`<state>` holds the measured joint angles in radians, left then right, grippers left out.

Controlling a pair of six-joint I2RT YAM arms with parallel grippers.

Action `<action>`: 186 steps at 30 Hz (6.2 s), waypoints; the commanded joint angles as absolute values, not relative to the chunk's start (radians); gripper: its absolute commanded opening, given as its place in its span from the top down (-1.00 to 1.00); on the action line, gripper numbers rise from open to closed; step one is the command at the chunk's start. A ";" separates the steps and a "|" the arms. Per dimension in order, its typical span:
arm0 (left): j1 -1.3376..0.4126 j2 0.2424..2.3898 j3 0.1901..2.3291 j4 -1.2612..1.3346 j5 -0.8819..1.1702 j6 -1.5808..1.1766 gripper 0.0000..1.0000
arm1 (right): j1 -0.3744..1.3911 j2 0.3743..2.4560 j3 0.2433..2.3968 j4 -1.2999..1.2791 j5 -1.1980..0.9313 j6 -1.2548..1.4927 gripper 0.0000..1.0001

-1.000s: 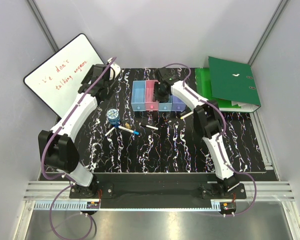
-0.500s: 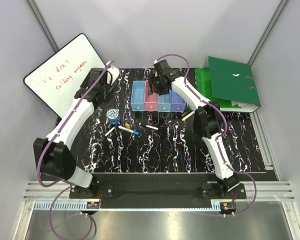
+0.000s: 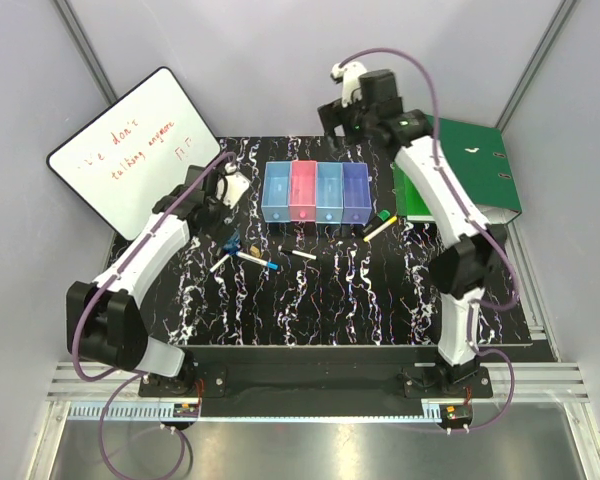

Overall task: Sort the stationery into containers
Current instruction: Pick up the stationery from the center of the board, then place the stationery in the storage box.

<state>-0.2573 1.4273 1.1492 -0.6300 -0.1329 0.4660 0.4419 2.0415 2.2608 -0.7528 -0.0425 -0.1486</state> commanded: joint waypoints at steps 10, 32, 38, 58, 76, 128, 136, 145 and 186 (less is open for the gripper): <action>-0.264 1.500 1.204 -0.657 0.104 0.431 -0.98 | 0.436 1.738 2.154 -0.776 0.081 -0.367 -1.00; -0.262 1.669 1.252 -0.538 0.017 0.459 -0.98 | 0.436 1.735 2.157 -0.775 0.060 -0.334 -1.00; -0.258 1.666 1.236 -0.528 0.003 0.486 -0.98 | 0.436 1.746 2.164 -0.775 0.057 -0.327 -0.99; -0.229 1.692 1.227 -0.528 -0.018 0.529 -0.64 | 0.436 1.743 2.155 -0.775 0.060 -0.324 -0.99; -0.229 1.698 1.239 -0.566 -0.017 0.532 -0.47 | 0.436 1.727 2.152 -0.773 0.063 -0.322 -1.00; -0.270 1.745 1.739 -0.808 0.100 0.535 1.00 | 0.439 1.674 2.051 -0.709 0.230 -0.341 -0.98; -0.324 2.023 2.034 -0.804 0.161 0.538 1.00 | 0.428 1.637 1.934 -0.623 0.419 -0.341 -1.00; -0.359 2.265 2.281 -0.772 0.150 0.566 1.00 | 0.426 1.605 1.875 -0.618 0.430 -0.334 -0.98; -0.400 2.347 2.169 -0.488 0.029 0.601 -0.80 | 0.414 1.583 1.796 -0.643 0.364 -0.291 -0.99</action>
<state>-0.3901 2.4157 2.1700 -0.5507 0.0242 0.5987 0.4179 1.6131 1.7855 -0.6559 0.3756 -0.3065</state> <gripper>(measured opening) 0.887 0.994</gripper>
